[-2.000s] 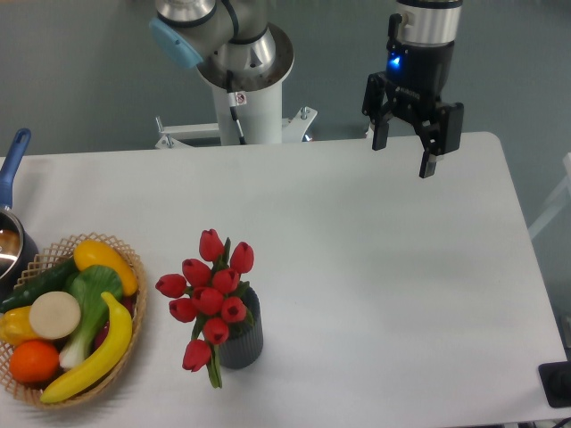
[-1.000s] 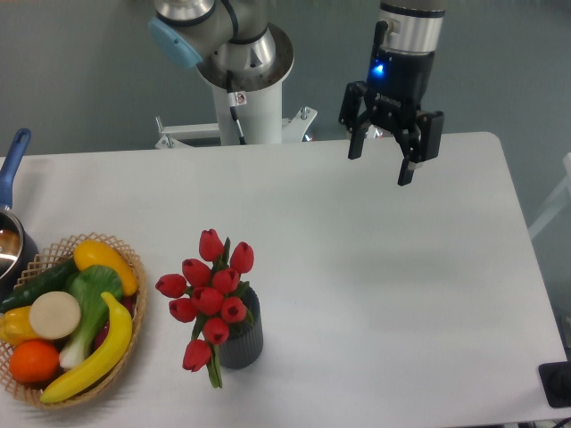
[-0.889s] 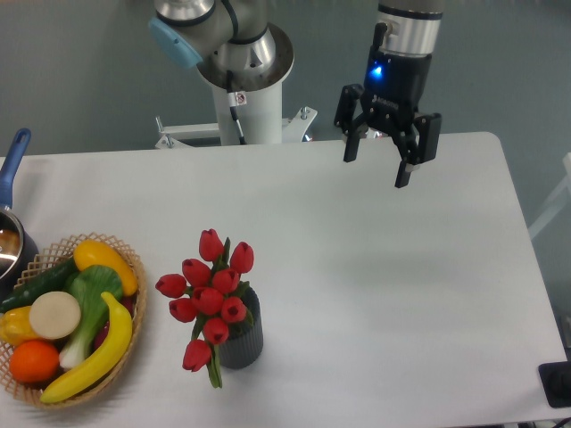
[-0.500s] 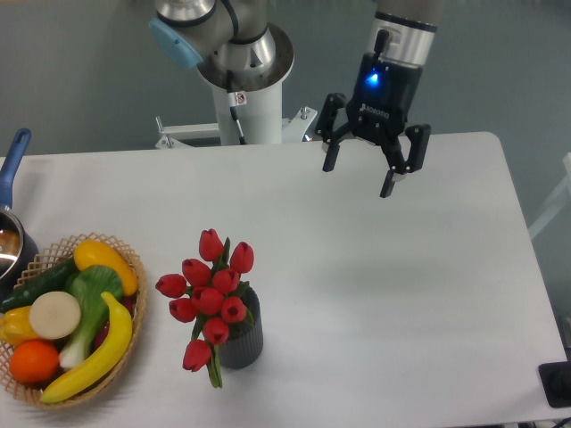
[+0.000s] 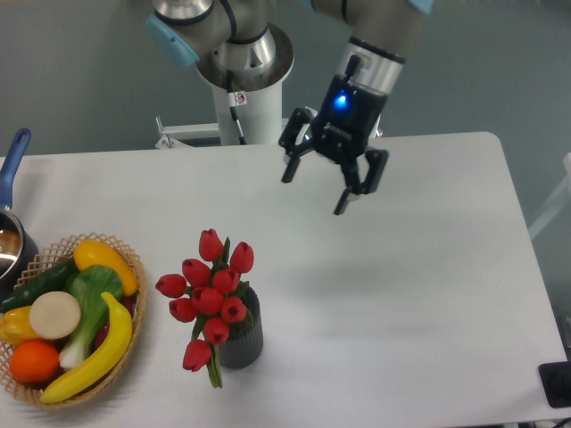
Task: Pick up the flowers from the vase
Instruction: 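Move the open gripper down toward the red tulip stems above the vase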
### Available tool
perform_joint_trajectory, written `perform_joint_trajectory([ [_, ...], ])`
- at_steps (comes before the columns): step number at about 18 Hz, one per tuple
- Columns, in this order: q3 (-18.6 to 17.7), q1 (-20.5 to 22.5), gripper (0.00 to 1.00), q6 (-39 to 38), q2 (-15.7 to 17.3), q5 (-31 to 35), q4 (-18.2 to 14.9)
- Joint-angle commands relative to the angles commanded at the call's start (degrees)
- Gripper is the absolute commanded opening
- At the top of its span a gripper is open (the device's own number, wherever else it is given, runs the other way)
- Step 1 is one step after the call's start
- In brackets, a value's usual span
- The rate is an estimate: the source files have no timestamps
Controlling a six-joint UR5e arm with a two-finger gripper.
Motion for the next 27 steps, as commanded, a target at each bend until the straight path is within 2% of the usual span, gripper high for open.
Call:
perform_joint_trajectory([
  [3, -0.17, -0.26, 1.00, 0.09, -1.76, -0.09, 2.99],
  [8, 0.96, -1.41, 1.00, 0.53, -5.80, -4.74, 3.35],
  [11, 4.03, -2.28, 1.00, 0.53, -9.31, -8.95, 3.43],
  [13, 4.83, -2.55, 1.00, 0.53, -10.98, -11.59, 3.43],
  [16, 6.15, -3.51, 1.00, 0.53, -13.53, -12.22, 3.87],
  [27, 5.71, -6.15, 1.00, 0.53, -15.56, -11.69, 4.84],
])
